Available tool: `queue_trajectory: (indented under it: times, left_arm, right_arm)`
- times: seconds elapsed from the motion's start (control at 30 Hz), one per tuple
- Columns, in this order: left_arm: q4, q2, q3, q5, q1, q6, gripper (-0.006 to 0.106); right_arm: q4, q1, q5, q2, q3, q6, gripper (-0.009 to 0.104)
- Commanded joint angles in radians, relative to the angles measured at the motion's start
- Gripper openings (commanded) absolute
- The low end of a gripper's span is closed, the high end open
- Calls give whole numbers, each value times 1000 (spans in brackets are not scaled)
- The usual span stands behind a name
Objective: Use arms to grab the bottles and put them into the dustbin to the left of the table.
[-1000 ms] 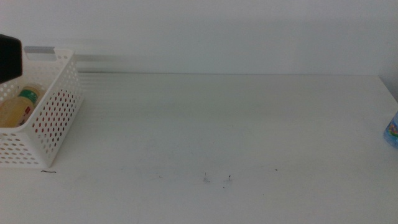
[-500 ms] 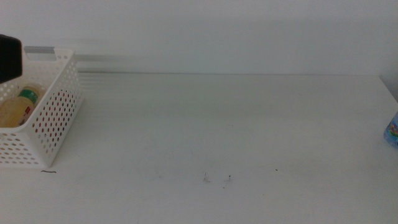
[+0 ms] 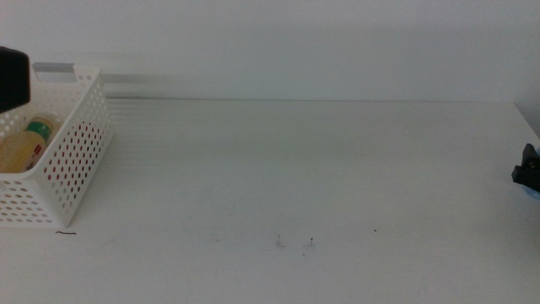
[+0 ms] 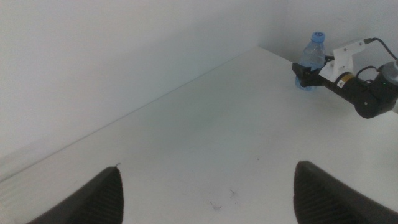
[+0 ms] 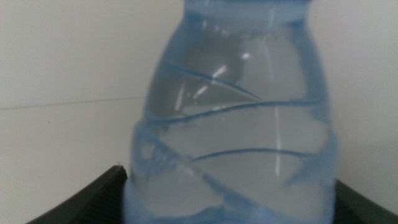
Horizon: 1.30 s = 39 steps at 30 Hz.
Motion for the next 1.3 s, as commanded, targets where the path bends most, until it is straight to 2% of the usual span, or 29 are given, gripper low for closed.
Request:
queue_trajectory:
  times: [0.0,0.07,0.1,0.13,0.2,0.23,0.27,0.4,0.53,0.63,0.77,0.9,1.03,1.27]
  left_arm:
    - [0,-3,-5,-12,-5,-5,94]
    - [0,-3,-5,-12,-5,-5,94]
    - [0,-3,-5,-12,-5,-5,94]
    - [0,-3,-5,-12,-5,-5,94]
    - [0,-3,-5,-12,-5,-5,94]
    - [0,-3,-5,-12,-5,-5,94]
    - [0,-3,-5,-12,-5,-5,94]
    - [0,-3,-5,-12,-5,-5,94]
    - [0,-3,-5,-12,-5,-5,94]
    - [0,-3,-5,-12,-5,-5,94]
    - [0,-3,-5,-12,-5,-5,94]
    - [0,-3,-5,-12,-5,-5,94]
    - [0,-3,-5,-12,-5,-5,94]
    - [2,-3,-5,-12,-5,-5,94]
  right_arm:
    - [13,3,-7,22,-32,-12,93]
    - [22,3,25,32,-56,-12,90]
    - [29,3,44,32,-62,-17,84]
    - [35,3,61,32,-66,-26,74]
    - [49,3,67,32,-69,-36,38]
    - [49,9,67,29,-69,-43,10]
    - [51,16,70,21,-67,-40,0]
    - [-16,108,144,-65,-61,11,-3]
    - [-55,305,207,-190,-99,7,-3]
    - [-65,467,346,-220,-228,57,-3]
    - [-144,644,576,-174,-449,107,-3]
    - [-189,784,618,-65,-620,105,-3]
    - [-196,855,622,97,-754,131,-3]
    - [-187,885,640,182,-770,124,-3]
